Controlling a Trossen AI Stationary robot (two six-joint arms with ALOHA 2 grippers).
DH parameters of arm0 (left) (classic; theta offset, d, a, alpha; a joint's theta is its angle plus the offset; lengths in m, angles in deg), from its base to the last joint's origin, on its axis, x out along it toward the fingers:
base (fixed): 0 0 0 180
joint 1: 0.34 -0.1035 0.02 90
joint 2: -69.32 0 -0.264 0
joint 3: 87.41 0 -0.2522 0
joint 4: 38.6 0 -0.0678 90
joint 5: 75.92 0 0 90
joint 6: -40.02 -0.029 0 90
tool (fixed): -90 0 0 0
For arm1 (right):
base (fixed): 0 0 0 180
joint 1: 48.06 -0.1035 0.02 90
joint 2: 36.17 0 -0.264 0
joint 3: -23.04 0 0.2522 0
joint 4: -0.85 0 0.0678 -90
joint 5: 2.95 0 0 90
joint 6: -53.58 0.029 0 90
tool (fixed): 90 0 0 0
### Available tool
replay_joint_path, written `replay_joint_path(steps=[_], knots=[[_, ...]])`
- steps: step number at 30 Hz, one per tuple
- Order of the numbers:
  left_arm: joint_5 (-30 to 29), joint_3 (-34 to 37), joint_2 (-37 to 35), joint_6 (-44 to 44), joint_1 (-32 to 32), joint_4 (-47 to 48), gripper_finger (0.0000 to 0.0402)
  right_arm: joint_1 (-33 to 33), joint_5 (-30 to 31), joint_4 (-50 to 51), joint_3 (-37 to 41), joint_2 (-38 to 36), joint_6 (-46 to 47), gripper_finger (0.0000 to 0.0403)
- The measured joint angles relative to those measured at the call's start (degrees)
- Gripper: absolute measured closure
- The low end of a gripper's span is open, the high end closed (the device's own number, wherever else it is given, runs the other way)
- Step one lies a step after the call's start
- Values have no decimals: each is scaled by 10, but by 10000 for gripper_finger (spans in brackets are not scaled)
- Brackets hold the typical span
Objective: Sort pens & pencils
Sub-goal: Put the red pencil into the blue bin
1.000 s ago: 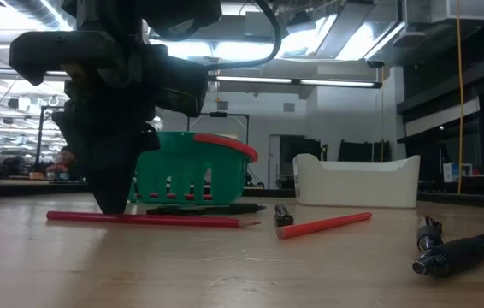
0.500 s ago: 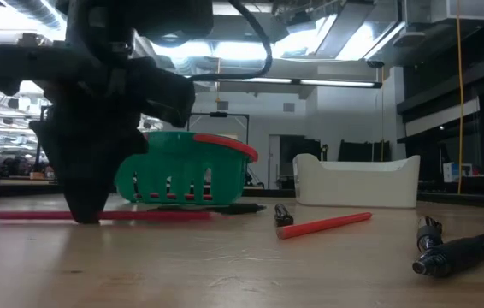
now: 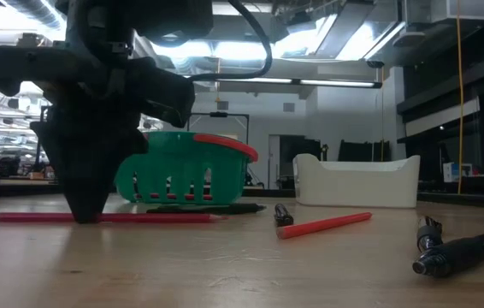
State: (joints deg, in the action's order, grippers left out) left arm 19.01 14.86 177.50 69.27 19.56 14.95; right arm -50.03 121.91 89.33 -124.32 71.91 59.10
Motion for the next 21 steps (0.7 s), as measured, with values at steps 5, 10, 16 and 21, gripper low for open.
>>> replay_joint_path(steps=[5, 10, 16, 21], knots=[[-3, 0, 0, 0, 0, 1, 360, 0, 0, 0, 0, 0, 0, 301], [-3, 0, 0, 1, 0, 1, 383, 0, 0, 0, 0, 0, 0, 301], [-3, 0, -1, 2, 0, 2, 395, 0, 0, 0, 0, 0, 0, 301], [-2, 0, -1, 5, 0, 2, 396, 0, 0, 0, 0, 0, -1, 301]])
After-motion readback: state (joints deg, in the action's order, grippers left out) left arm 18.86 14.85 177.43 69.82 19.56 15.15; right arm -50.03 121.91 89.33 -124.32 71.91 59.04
